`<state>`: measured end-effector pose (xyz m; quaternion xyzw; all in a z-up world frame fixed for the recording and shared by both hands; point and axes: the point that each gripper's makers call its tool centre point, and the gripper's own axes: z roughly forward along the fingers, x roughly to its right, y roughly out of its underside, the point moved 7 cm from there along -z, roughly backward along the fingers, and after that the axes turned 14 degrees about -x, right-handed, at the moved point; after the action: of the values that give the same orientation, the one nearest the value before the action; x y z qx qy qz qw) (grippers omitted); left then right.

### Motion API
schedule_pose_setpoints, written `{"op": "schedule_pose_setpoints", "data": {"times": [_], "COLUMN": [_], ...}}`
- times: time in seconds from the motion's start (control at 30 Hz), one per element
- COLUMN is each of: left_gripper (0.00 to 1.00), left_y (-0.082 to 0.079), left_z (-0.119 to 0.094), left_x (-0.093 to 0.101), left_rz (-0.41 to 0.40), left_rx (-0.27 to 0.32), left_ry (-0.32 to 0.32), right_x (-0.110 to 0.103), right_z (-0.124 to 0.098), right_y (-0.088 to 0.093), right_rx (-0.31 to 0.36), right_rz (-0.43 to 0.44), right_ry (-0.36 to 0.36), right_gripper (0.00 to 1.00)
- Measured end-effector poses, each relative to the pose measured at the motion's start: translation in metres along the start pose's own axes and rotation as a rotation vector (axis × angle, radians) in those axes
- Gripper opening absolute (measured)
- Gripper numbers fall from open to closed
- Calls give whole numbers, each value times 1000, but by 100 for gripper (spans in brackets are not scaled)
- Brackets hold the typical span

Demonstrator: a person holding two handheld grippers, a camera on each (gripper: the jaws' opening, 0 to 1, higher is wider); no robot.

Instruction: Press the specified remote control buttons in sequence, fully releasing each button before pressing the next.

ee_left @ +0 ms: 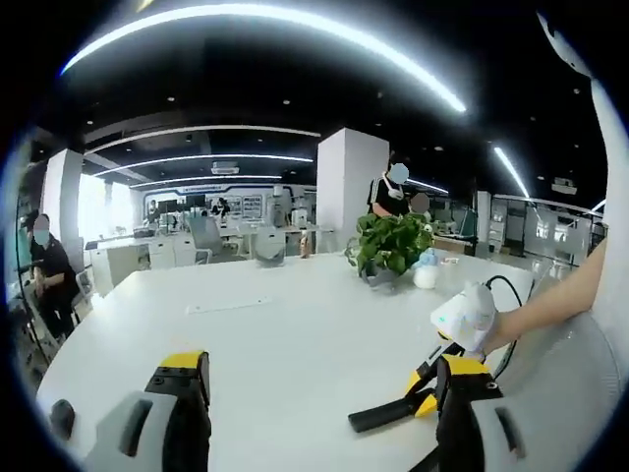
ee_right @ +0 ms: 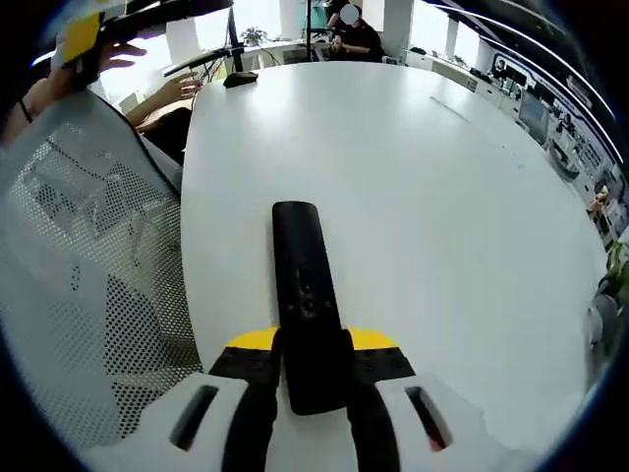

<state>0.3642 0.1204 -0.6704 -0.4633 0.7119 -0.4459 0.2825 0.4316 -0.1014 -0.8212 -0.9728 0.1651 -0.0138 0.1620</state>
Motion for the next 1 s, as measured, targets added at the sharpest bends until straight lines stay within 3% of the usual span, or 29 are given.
{"op": "schedule_pose_setpoints", "data": {"times": [0.13, 0.3, 0.4, 0.6, 0.73, 1.0], "left_gripper": [100, 100, 100, 96, 95, 94], "left_y": [-2, 3, 1, 3, -1, 2], "left_z": [-5, -5, -10, -10, -13, -10], "left_x": [-6, -13, -17, -18, -17, -14], "left_rz": [-15, -14, -27, -35, -53, -19], "left_rx": [32, -2, 35, 19, 58, 23], "left_ry": [-32, -81, -98, -102, -83, -76], "right_x": [1, 2, 3, 3, 9, 15], "right_z": [2, 2, 2, -1, 1, -3], "right_y": [-1, -4, -3, -6, -8, -14], "right_rx": [2, -29, -34, -38, -38, -45], "right_rz": [-1, -41, -50, -78, -72, -79], "right_ry": [-8, -15, -19, -12, -4, -5], "right_gripper": [25, 24, 24, 25, 25, 24]}}
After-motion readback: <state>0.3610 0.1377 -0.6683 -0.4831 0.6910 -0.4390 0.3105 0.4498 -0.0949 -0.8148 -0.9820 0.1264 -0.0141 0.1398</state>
